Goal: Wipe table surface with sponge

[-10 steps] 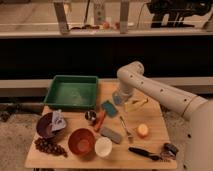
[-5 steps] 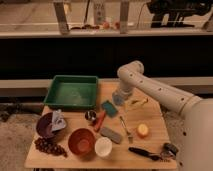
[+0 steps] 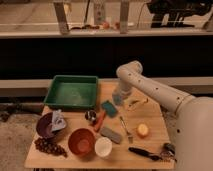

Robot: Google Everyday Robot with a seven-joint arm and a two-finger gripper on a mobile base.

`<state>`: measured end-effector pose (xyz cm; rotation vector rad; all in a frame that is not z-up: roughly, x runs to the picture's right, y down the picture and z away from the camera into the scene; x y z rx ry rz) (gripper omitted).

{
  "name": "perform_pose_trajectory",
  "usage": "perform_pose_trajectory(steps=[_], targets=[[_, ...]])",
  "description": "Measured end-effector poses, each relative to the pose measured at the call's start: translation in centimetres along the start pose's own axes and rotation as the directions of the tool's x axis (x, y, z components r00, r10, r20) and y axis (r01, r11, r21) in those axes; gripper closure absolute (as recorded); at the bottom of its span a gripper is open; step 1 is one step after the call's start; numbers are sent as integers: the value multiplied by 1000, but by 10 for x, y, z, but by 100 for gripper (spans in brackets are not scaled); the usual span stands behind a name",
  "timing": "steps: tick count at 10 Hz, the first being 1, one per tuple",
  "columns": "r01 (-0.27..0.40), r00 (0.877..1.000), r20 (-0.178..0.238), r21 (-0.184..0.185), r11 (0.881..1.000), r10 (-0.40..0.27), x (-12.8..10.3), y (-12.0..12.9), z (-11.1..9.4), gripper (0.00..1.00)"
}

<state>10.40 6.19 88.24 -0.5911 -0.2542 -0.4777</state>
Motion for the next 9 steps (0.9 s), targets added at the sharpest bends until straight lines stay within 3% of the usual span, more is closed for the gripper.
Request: perform_pose_trajectory(steps=[5,9], targets=[[28,999,28,18,999,-28,-15,-10,-1,20],[31,999,43,10,999,-31,-30,-20,5,20]])
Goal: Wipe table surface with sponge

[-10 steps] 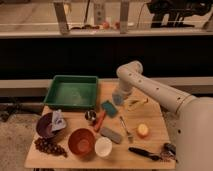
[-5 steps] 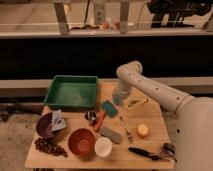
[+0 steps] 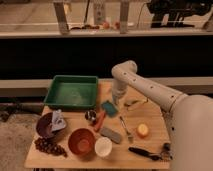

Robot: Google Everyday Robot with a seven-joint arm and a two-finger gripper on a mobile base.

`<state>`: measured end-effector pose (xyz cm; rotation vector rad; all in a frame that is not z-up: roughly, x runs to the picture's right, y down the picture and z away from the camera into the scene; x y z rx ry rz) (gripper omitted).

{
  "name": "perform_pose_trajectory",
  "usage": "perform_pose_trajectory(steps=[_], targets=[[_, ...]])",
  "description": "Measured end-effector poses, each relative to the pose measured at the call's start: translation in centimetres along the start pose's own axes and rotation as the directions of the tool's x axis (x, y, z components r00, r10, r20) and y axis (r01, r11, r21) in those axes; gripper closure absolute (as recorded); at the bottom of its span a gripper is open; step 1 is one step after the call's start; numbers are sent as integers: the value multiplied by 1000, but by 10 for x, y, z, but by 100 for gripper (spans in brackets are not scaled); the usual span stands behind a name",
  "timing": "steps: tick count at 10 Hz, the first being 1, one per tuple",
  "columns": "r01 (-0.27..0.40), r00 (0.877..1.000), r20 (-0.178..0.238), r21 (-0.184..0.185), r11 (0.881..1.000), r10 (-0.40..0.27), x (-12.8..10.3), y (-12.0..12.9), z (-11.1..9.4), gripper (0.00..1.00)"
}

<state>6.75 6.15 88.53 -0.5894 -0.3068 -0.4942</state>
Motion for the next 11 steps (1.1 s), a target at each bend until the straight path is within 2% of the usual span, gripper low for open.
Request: perform_pose_trajectory(steps=[5,8,11], targets=[[12,1000,-10,-4,1000,-12,-8,0,18,20],[41,999,-2,14,999,-41,-12,1,18,20],[57,998,5,16,998,-58,-18,1,22,20]])
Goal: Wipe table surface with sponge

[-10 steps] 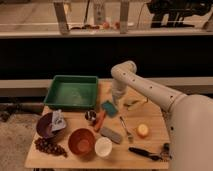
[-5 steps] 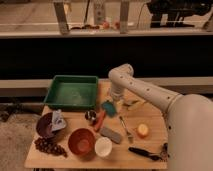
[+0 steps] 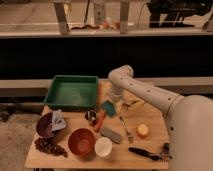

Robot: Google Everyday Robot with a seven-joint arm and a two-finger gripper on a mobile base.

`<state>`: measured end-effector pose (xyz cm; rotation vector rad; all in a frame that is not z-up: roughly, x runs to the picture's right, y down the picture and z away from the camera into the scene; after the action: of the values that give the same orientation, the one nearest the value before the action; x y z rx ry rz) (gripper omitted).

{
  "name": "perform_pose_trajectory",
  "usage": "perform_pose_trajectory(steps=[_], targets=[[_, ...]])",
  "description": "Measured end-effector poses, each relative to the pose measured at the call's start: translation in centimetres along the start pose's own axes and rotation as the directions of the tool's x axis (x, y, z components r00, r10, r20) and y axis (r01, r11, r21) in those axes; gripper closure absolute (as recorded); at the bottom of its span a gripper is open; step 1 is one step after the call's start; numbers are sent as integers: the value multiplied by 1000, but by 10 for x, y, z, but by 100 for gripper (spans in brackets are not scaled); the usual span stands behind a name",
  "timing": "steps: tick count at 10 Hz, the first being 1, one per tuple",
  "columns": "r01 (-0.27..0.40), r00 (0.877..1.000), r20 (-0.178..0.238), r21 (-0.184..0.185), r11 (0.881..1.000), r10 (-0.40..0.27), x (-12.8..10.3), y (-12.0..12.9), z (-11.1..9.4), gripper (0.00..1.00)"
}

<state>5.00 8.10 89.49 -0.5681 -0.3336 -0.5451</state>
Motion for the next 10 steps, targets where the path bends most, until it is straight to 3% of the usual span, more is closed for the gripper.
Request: perform_pose_trajectory(steps=[6,10], targets=[[20,1000,21,3,1000,-20,-3,3,17,20],[26,999,27,-18,1000,-26,-2,3,33,20]])
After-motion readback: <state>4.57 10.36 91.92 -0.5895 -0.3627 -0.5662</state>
